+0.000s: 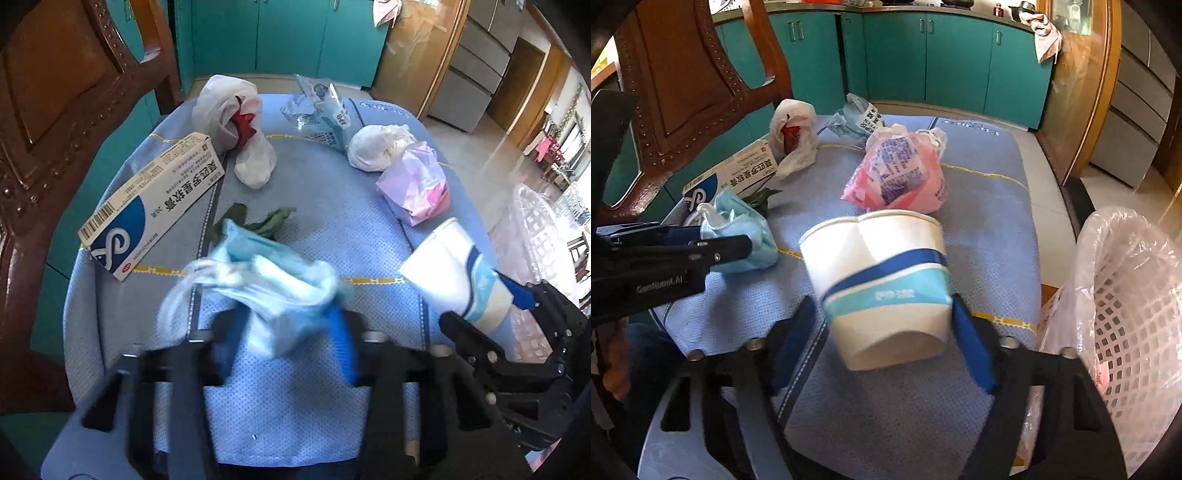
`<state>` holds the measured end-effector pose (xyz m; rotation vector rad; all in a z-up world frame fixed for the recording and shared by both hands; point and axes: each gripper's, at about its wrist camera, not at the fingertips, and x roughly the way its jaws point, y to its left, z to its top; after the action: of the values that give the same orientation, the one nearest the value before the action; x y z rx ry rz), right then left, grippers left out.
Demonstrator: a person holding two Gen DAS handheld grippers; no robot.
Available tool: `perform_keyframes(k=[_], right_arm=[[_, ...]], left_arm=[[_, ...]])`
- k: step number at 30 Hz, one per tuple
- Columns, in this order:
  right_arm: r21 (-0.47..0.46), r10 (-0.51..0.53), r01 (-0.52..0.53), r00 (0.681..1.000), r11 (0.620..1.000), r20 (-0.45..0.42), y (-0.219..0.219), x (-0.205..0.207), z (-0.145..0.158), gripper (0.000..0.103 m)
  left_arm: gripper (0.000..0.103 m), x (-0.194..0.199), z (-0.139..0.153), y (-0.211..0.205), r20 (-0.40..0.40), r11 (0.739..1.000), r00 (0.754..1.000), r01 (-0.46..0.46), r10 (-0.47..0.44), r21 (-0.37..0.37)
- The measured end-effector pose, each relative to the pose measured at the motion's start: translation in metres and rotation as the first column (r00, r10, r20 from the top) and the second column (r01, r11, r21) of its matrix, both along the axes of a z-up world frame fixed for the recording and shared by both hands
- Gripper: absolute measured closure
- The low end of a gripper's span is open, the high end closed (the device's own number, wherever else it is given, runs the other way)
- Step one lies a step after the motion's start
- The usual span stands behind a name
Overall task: Collect trash
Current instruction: 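Grasp the blue face mask with the left tool while the right tool holds the paper cup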
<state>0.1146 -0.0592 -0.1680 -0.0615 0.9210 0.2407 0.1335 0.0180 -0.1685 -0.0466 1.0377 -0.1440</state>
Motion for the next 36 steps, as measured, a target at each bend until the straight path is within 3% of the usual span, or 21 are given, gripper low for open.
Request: perform_keyframes(k=[4,11,15,17,20,25,36], right_arm=[[0.034,-0.008,0.008,1.000,0.999,-0.004,-0.003,0.001,0.002,0.035],[0.048,-0.057,0.056,0.998,0.997,0.035,-0.004,-0.010,0.011,0.035],[0.027,-0.065,0.063,0.995,0.998,0.075,0.001,-0.013,0.019,0.035],[0.034,-0.074,0.071,0.993,0.997,0.088,0.000,-0.014,0.026,0.035],[0.032,-0.081,0.078,0.989,0.996,0.125,-0.001,-0.018,0.037,0.035],[0.021,-0.087,0.085,0.985,0.996,0.150,0.002,-0.026,0.050,0.035],[0.012,-0.104,0.103,0.982,0.995,0.159,0.013,-0.036,0.072,0.035]], left_arm=[[0.088,-0.001,0.004,0.004,0.010,1.000,1.000,-0.004,0.005,-0.024],[0.089,-0.012,0.023,0.016,0.084,0.998,0.995,-0.043,0.046,-0.036],[0.089,-0.021,0.041,0.018,0.167,0.998,0.984,-0.057,0.055,0.011],[0.089,-0.025,0.048,0.022,0.184,0.998,0.981,-0.063,0.065,-0.017],[0.089,-0.034,0.064,0.023,0.263,0.994,0.961,-0.100,0.085,0.042],[0.089,-0.045,0.077,0.022,0.312,0.993,0.947,-0.102,0.080,0.056],[0.089,-0.060,0.099,0.007,0.334,0.997,0.942,-0.050,0.026,0.064]])
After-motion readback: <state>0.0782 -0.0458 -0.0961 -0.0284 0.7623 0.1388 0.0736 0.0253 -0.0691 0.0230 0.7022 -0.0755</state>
